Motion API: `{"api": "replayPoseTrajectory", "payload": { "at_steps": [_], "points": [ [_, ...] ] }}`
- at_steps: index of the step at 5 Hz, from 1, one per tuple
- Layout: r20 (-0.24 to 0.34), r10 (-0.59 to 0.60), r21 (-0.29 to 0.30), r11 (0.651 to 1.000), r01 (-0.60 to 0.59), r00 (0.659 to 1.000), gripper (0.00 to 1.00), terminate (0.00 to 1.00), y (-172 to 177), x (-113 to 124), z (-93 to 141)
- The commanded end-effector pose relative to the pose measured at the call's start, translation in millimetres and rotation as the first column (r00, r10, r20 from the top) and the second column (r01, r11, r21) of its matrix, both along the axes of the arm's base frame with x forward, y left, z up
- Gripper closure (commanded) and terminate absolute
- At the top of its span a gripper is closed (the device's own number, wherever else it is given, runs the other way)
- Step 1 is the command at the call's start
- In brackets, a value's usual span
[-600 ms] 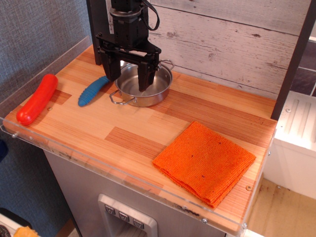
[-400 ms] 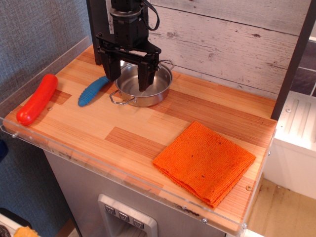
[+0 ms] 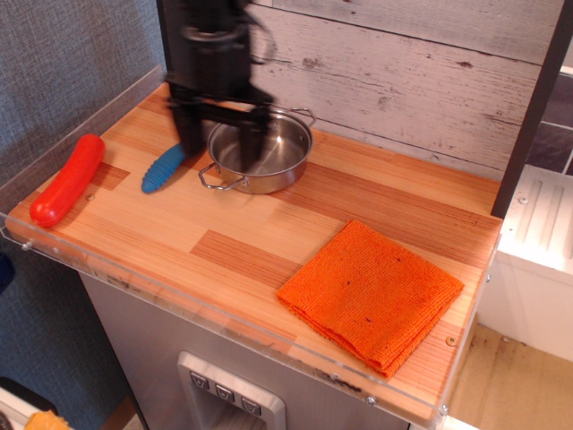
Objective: Pick the carrot and put into the pot.
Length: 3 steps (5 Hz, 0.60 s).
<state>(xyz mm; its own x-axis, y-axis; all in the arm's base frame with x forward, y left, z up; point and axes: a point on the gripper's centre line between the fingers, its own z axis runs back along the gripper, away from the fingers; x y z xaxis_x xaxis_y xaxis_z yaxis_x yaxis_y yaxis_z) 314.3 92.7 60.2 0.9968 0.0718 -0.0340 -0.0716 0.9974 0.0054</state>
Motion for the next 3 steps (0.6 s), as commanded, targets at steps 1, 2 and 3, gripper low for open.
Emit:
{"api": "replayPoseTrajectory", "payload": {
  "at_steps": [1,2,3],
  "points": [
    [0.032,0.187,0.067,0.98,-0.189,0.982,0.0,0.0,69.1,-24.9,8.7],
    [-0.002,0.178,0.082,0.981,-0.177,0.984,0.0,0.0,70.9,-26.8,-1.3],
    [-0.011,0.174,0.103,0.98,-0.172,0.985,0.0,0.0,72.8,-28.1,-2.0]
  ]
}}
